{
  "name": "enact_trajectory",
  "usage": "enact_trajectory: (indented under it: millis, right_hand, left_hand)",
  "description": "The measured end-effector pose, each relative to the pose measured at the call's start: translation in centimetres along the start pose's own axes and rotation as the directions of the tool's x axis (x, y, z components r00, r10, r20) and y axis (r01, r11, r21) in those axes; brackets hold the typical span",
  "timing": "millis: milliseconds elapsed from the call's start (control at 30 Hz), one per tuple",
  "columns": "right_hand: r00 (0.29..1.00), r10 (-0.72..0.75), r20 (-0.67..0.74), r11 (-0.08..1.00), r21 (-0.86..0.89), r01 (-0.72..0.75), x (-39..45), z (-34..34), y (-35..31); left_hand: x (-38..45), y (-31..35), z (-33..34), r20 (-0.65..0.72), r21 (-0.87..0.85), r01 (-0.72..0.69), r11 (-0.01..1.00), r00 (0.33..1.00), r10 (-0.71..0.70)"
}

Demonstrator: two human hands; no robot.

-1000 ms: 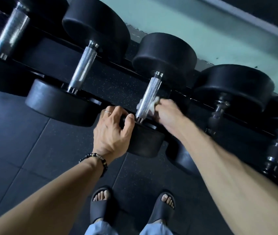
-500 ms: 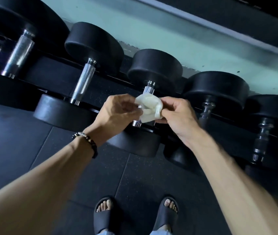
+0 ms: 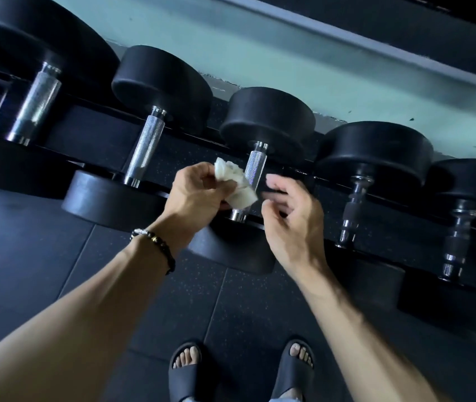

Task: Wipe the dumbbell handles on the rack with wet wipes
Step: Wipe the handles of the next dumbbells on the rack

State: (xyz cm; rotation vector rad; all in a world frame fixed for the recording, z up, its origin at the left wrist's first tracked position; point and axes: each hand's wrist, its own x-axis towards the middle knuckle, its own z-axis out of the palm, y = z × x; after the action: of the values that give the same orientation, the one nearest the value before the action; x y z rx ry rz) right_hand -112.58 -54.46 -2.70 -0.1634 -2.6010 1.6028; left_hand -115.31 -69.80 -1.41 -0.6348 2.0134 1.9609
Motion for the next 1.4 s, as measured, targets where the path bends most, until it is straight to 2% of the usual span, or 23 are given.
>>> enact_trajectory:
  millis: [100,167,267,400,567,633,700,767,833,900,1033,1100,1200,1333,1400]
  right_hand:
    - [0.991,0.029,-0.129,0.991,-0.125,-0.045,-1.6,1.4,1.8]
    - [0.991,0.044,-0.126,0.985,-0.163,-0.065,-2.6,2.6,2.5]
    - [0.980,0.152,-0.127,0.962,-0.207,-0.177,-3.2,4.2,2.7]
    - [0.978,0.106,-0.180,0.963,-0.225,-0.146,-3.1,4.8,2.8]
    - [0.976,0.094,-0.198,0.972,-0.196,-0.133,-3.4,4.7,2.4]
    - [0.976,0.116,-0.183,0.970,-0.192,-0.152,-3.3,4.6,2.5]
    - [0.976,0.123,-0.178,0.968,-0.194,-0.158,-3.2,4.5,2.7]
    - [0.975,0.128,-0.181,0.966,-0.201,-0.164,-3.2,4.6,2.9]
    - [0.975,0.127,-0.183,0.967,-0.195,-0.162,-3.2,4.6,2.9]
    - [0.977,0.110,-0.181,0.971,-0.191,-0.145,-3.3,4.6,3.1]
    - [0.977,0.125,-0.171,0.968,-0.196,-0.158,-3.3,4.4,3.1]
    - [0.974,0.136,-0.183,0.967,-0.190,-0.170,-3.3,4.4,3.2]
    - [0.976,0.138,-0.167,0.966,-0.195,-0.170,-3.2,4.4,3.3]
    - [0.982,0.102,-0.162,0.972,-0.194,-0.133,-3.3,4.4,3.3]
    - [0.981,0.097,-0.171,0.972,-0.194,-0.130,-3.3,4.4,3.4]
  left_hand:
    - [2.3,-0.5,-1.1,-0.136,0.274,-0.043,0.961,0.987,0.084]
    - [4.2,-0.8,-1.2,-0.141,0.300,-0.016,0.954,0.988,0.061]
    - [7.1,-1.6,0.2,-0.067,0.260,-0.003,0.966,0.998,0.021]
    - [8.7,-1.9,2.6,0.021,0.267,0.018,0.964,0.999,-0.025]
    - [7.6,-2.6,1.4,0.219,0.534,0.038,0.845,0.959,-0.181]
    - [8.0,-2.4,1.9,0.212,0.458,0.011,0.889,0.970,-0.122]
    - [9.3,-2.0,3.1,0.146,0.268,0.029,0.963,0.987,-0.070]
    - [10.6,-1.8,4.0,0.077,0.154,0.082,0.985,0.993,-0.095]
    - [10.6,-1.8,3.8,0.117,0.139,0.091,0.986,0.987,-0.107]
    - [9.8,-2.1,3.0,0.168,0.194,0.031,0.980,0.984,-0.064]
    - [10.3,-2.0,3.1,0.072,0.194,-0.050,0.980,0.997,0.036]
    - [11.5,-1.6,3.5,0.011,0.137,-0.057,0.989,0.998,0.056]
    - [12.0,-2.8,3.7,0.002,-0.014,0.005,1.000,1.000,-0.005]
    - [10.2,-4.0,3.4,0.008,0.128,-0.025,0.992,1.000,0.024]
    - [9.6,-3.6,3.3,0.089,0.304,-0.049,0.951,0.996,0.022]
